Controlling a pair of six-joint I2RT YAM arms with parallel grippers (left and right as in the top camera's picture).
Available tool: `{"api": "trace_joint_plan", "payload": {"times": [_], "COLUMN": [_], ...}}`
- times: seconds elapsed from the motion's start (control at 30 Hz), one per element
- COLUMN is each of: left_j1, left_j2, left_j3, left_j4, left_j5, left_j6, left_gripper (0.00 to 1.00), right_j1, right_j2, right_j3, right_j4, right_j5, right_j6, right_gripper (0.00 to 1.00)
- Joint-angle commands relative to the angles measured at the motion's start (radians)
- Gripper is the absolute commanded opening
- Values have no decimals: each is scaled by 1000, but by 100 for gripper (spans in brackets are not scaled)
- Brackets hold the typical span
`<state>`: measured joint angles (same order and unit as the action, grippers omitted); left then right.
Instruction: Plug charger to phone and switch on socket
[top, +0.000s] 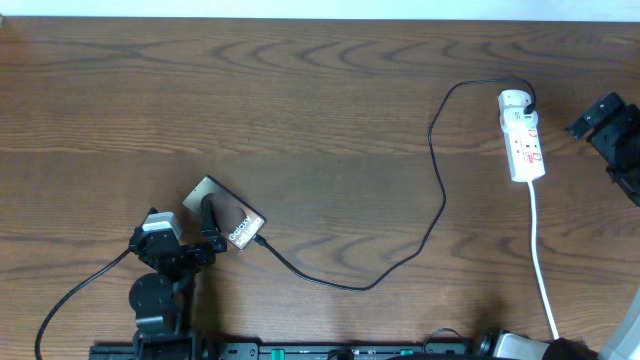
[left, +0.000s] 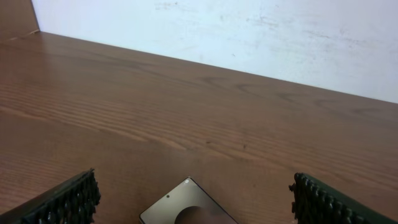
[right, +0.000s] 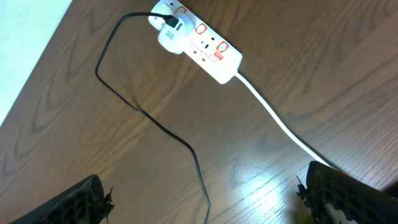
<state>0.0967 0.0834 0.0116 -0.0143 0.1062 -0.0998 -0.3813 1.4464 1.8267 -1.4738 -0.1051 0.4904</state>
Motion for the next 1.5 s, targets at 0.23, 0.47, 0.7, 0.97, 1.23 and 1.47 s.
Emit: {"api": "trace_joint_plan", "payload": {"times": [0.23,0.47,0.7,0.97,1.23,1.47], "left_j1": [5,5,5,5,5,5], "left_j2": [1,1,1,1,1,1], "left_j3": [-6,-6,-6,-6,-6,-6], "left_j4": [-45,-46,-45,-45,-45,-45], "left_j5": [33,33,33,33,33,33], "left_j6": [14,14,14,14,14,14], "left_gripper": [96,96,96,96,96,96], "right_j1": [3,115,320,373,373,373], "right_j2": [-1,-142,-455,-838,-1165,-1353], "right_j3": [-3,-286,-858,-1380,-1743,-1821], "right_j4": [14,473,1248,1710,1894,1759], "right_j5": [49,55,54,54,67,92], "right_j6": [11,6,-169,-295,-332,-332], "right_gripper": [99,99,99,99,99,99]}}
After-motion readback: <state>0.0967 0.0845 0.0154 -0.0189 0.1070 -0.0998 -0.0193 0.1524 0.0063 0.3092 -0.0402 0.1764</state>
